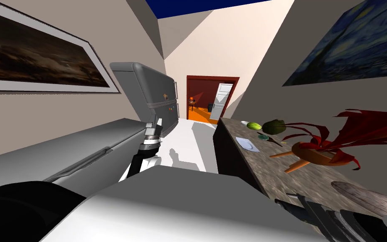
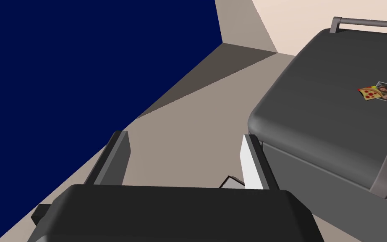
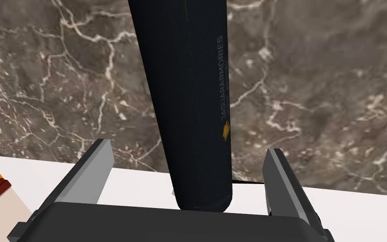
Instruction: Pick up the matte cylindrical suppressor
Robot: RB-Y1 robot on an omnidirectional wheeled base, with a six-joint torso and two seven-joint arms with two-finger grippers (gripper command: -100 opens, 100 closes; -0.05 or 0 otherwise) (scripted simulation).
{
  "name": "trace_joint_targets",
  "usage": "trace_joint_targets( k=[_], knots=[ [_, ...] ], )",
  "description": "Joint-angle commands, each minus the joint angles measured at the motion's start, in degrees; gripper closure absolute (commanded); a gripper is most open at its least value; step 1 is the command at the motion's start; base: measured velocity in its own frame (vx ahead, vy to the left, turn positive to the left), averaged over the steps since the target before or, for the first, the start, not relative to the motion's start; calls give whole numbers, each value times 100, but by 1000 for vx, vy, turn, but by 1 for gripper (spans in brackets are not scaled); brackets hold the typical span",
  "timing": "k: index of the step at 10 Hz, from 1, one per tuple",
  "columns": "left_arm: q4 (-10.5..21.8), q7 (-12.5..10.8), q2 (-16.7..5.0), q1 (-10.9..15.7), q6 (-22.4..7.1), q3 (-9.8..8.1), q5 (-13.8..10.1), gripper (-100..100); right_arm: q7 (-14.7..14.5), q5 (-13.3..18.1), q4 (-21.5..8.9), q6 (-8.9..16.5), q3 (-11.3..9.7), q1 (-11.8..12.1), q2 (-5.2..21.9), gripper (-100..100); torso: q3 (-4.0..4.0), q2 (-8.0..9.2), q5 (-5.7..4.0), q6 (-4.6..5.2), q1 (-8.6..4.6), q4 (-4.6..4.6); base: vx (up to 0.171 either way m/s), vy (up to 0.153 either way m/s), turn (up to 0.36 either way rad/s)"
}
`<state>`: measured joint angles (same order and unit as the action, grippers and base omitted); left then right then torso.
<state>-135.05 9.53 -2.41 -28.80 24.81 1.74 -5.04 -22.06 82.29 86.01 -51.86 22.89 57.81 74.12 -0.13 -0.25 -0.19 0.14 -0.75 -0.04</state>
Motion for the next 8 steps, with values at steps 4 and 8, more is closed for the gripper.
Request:
trace_joint_targets(
  k=[4,8],
  knots=[
    [0,0,1,3,0,2,0,0,-15,-158,-328,121,-197,-87,9,-100,18,33,10,-9,50,6,-32,-14,147],
    [0,0,2,3,-1,2,0,0,-27,-437,-856,312,-528,-244,6,-100,32,52,-5,-17,40,16,-118,37,227]
  ],
)
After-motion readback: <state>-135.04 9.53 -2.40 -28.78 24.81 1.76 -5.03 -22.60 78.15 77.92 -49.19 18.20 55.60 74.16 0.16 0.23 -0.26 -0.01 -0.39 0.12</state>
